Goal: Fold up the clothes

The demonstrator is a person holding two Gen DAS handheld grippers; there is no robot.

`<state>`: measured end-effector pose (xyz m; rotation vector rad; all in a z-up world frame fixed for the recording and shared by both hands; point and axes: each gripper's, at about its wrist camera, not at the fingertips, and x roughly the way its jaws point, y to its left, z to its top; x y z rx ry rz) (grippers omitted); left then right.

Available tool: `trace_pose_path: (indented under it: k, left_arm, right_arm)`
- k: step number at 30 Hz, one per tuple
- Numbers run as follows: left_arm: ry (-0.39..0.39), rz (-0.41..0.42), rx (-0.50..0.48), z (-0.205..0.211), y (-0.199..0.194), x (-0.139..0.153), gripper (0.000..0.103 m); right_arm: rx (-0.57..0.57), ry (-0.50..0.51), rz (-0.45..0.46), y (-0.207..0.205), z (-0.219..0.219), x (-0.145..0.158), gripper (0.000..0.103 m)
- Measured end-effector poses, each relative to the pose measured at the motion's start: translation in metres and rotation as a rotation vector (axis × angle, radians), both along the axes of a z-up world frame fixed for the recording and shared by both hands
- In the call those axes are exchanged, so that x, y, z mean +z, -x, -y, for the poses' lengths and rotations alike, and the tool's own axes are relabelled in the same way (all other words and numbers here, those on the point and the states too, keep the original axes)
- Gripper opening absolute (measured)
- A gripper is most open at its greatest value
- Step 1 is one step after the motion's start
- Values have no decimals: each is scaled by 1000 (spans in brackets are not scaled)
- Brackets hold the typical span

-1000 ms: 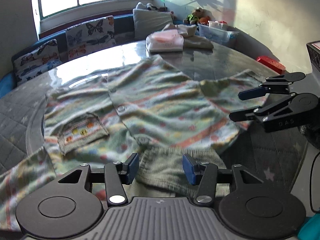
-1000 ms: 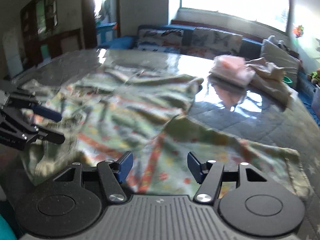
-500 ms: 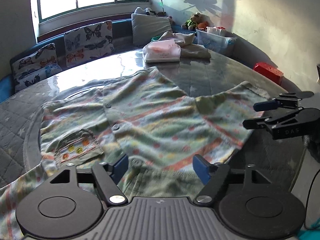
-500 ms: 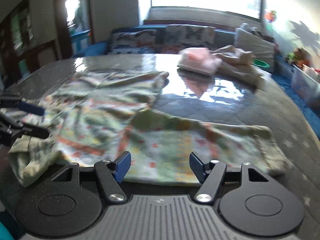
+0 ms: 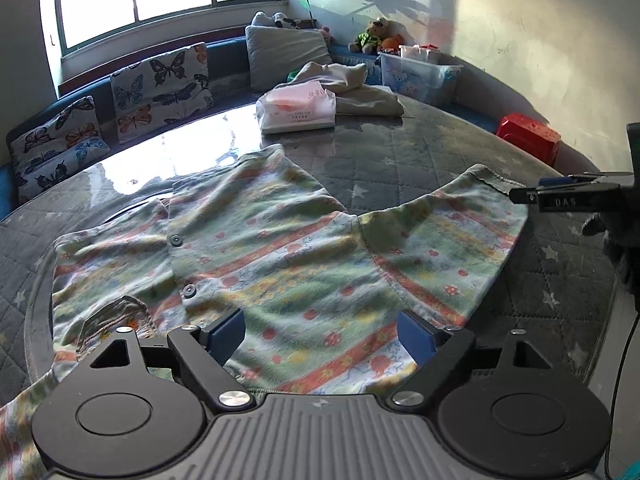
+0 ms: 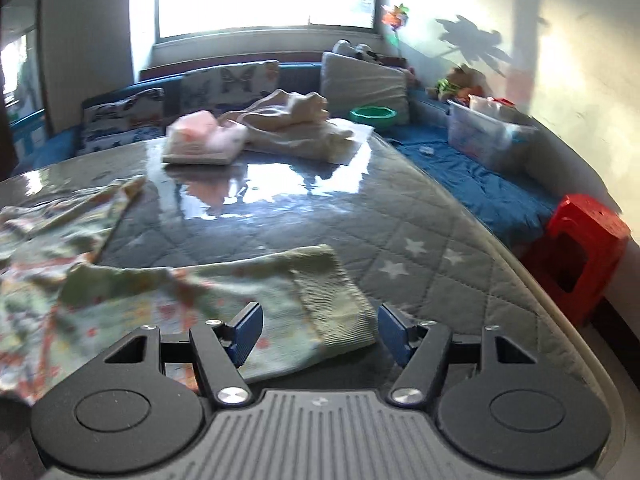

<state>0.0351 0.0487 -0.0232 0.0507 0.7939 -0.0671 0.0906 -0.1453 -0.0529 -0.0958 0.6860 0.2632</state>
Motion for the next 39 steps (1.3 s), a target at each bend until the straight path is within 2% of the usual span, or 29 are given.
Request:
trace_pose_path:
  k: [4,6,10,20,25,30,34,39]
  left_arm:
    - [-2,-10,-4,5,-5,-2,87]
    - [-5,-15,-5,7,-6,-3,89]
    - [-8,-24,2,7,-8,-5,89]
    - [-8,-37,21,5,-8,-7,89]
    - [-7,-43,33,3,-7,-7,90]
    - [0,-34,49,-3,-6,-6,91]
    - [16,-21,78,-15,-2,-4,91]
    - [39,11,138,-41,11,0,91]
  right_arm:
    - [-51,-5,-17,-13,10,-5,63]
    - [-51,-10,-26,-13,11,-6,57]
    - [-50,-20,-46,-14,12,-9,52]
    - [-48,-57,-70,-17,12,-9,13]
    - [-52,-96,-63,-14,13,-4,11]
    - [-29,-175,-46,-8,13,18,10]
    - [42,-227,-16,2,-2,47,9]
    - [192,-258,30,17,-41,87,9]
